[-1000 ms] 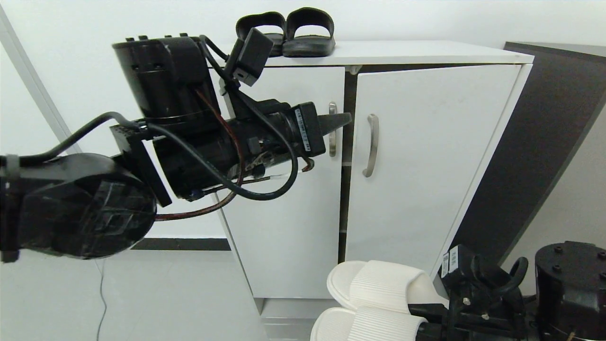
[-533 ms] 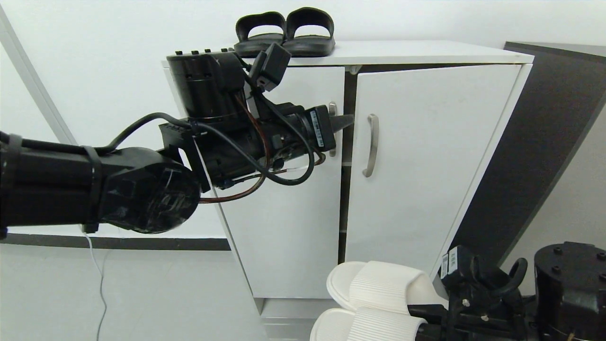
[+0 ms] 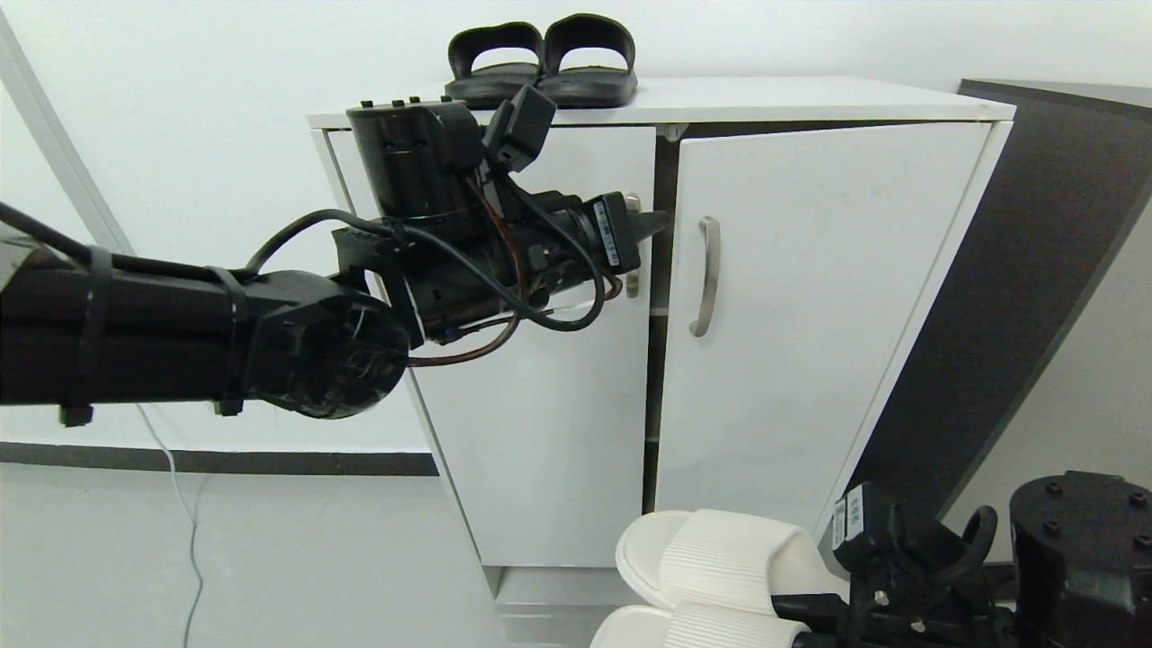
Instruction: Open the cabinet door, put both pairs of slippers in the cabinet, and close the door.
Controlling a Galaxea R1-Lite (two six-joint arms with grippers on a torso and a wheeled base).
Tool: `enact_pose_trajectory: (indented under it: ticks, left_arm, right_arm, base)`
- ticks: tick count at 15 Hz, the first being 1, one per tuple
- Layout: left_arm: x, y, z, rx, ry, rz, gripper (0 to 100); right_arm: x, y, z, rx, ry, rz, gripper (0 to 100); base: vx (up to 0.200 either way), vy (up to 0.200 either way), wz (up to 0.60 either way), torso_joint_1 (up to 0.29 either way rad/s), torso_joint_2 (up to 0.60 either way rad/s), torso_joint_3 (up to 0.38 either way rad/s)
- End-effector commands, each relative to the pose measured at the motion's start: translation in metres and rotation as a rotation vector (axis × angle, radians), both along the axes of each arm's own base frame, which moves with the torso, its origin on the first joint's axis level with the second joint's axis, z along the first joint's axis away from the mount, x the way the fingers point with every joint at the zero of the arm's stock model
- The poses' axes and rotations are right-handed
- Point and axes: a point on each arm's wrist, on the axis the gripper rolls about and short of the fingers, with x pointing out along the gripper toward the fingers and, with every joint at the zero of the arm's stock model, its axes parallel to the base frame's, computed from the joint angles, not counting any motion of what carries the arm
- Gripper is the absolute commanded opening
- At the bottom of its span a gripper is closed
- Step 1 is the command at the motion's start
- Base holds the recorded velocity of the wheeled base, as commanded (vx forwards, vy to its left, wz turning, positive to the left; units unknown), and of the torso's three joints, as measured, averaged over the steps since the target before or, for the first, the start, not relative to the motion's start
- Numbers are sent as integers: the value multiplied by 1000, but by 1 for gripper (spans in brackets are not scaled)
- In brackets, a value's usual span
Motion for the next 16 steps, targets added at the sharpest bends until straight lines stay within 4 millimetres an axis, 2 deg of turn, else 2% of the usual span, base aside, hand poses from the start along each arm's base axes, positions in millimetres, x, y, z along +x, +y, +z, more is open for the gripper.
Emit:
enact_pose_trajectory:
  ticks: [1, 6, 9, 16]
  left_arm:
    - [6, -5, -2, -6, 5, 0, 0]
    - [9, -8, -2, 1, 15, 0, 0]
    - [11, -16, -6, 5, 20, -14, 0]
    - [-40, -58, -8, -29, -28, -188, 0]
  right_arm:
    - [-4, 2, -2, -7, 5, 22, 0]
    - [-13, 4, -7, -20, 20, 60, 0]
    - [-15, 4, -9, -29, 28, 69, 0]
    - [-24, 6, -11, -37, 31, 108, 0]
  base:
    - [0, 0, 0, 0, 0, 0]
    - [0, 0, 0, 0, 0, 0]
    - [-200, 0, 0, 7, 4, 2]
    - [-200, 0, 0, 1, 0, 3]
